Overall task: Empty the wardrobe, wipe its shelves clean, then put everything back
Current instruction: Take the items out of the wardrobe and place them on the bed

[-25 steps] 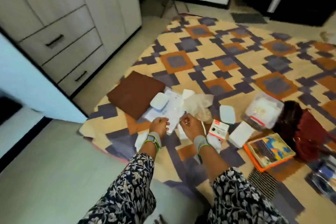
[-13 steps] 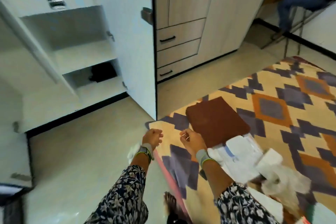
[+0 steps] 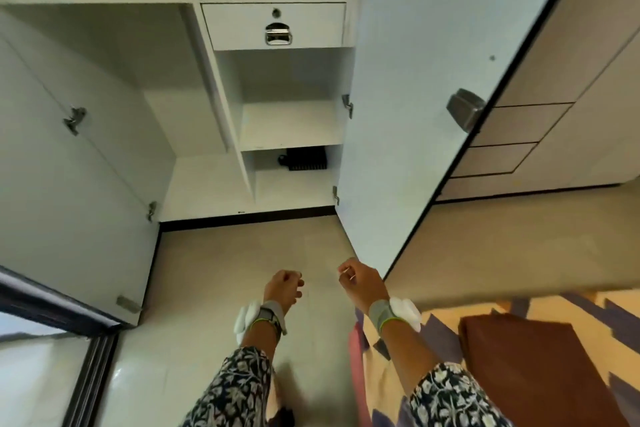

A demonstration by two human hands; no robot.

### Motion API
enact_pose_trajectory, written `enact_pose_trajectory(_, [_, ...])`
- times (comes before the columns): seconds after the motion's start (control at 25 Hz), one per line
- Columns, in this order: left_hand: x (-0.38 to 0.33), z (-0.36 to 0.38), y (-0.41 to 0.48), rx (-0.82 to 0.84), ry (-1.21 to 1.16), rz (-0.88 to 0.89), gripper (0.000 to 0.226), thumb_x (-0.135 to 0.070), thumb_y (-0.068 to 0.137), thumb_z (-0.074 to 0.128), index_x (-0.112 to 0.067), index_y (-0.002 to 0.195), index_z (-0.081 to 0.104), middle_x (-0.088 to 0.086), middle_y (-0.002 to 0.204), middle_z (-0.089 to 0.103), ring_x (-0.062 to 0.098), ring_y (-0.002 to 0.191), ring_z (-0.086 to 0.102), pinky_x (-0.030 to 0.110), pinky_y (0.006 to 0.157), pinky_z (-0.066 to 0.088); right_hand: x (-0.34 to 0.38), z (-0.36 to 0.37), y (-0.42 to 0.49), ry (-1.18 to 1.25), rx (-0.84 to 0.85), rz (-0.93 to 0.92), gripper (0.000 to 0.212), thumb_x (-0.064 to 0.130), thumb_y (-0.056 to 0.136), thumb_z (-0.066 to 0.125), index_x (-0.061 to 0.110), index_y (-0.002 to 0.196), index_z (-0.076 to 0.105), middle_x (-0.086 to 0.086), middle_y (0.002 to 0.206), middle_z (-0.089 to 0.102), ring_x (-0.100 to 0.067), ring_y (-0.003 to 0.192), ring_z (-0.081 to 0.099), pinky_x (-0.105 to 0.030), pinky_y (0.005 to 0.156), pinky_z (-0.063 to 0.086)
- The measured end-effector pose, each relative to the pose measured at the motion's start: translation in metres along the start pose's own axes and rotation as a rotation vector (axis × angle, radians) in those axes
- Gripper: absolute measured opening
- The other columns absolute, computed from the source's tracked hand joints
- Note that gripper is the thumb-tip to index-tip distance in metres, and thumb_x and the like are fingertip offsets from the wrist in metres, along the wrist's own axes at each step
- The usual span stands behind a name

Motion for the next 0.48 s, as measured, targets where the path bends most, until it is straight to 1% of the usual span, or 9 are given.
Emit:
enact_pose_trajectory(0.12, [-0.025, -0.028, 0.073, -0.023, -0.007, -0.025, 0.015, -0.016, 0.097, 0.047, -0.008, 0.1, 0.058, 0.007, 0.092, 0.062, 0.017, 0.063, 0.053, 0.025, 0.057, 0.042, 0.027, 0.022, 0.073, -0.001, 0.013, 0.006, 0.016, 0.013, 0.085, 0.056, 0.015, 0.099, 0.064, 0.005, 0.081, 0.06, -0.014, 0.074, 0.056, -0.022, 0.07, 0.045])
enact_pose_trajectory(0.2, [-0.04, -0.04, 0.104, -0.018, -0.013, -0.055, 0.015, -0.017, 0.097, 0.046, -0.008, 0.101, 0.058, 0.007, 0.092, 0.062, 0.017, 0.064, 0.054, 0.025, 0.057, 0.042, 0.042, 0.027, 0.105, -0.009, 0.021, 0.028, 0.017, 0.012, 0.086, 0.055, 0.014, 0.1, 0.064, 0.005, 0.081, 0.06, -0.013, 0.074, 0.056, -0.02, 0.069, 0.044])
enact_pose_trajectory(0.28, [-0.063, -0.054, 0.147, 0.0, -0.007, -0.075, 0.013, -0.017, 0.097, 0.046, -0.01, 0.097, 0.058, 0.007, 0.093, 0.062, 0.017, 0.065, 0.054, 0.026, 0.059, 0.043, 0.059, 0.036, 0.151, -0.015, 0.027, 0.06, 0.017, 0.012, 0.086, 0.055, 0.014, 0.101, 0.063, 0.005, 0.081, 0.06, -0.014, 0.073, 0.055, -0.019, 0.068, 0.043])
enact_pose_trajectory(0.4, [-0.105, -0.068, 0.198, 0.033, -0.004, -0.063, 0.015, -0.017, 0.098, 0.044, -0.016, 0.086, 0.054, 0.006, 0.092, 0.059, 0.016, 0.065, 0.053, 0.026, 0.061, 0.042, 0.083, 0.039, 0.205, 0.015, -0.01, 0.094, 0.018, 0.012, 0.086, 0.055, 0.014, 0.102, 0.063, 0.005, 0.084, 0.061, -0.013, 0.075, 0.056, -0.019, 0.071, 0.044])
enact_pose_trajectory(0.48, [-0.133, -0.077, 0.232, 0.029, -0.03, -0.076, 0.017, -0.017, 0.098, 0.043, -0.016, 0.084, 0.052, 0.004, 0.087, 0.057, 0.015, 0.065, 0.052, 0.025, 0.061, 0.041, 0.095, 0.042, 0.243, 0.03, -0.025, 0.104, 0.017, 0.011, 0.086, 0.056, 0.014, 0.102, 0.063, 0.004, 0.084, 0.061, -0.014, 0.076, 0.058, -0.018, 0.071, 0.044])
Point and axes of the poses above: each hand's wrist, its own y-axis towards the middle knuckle, its own z-axis out of the palm, x = y × z, the point moved 3 cm from there along y, towards the middle knuckle
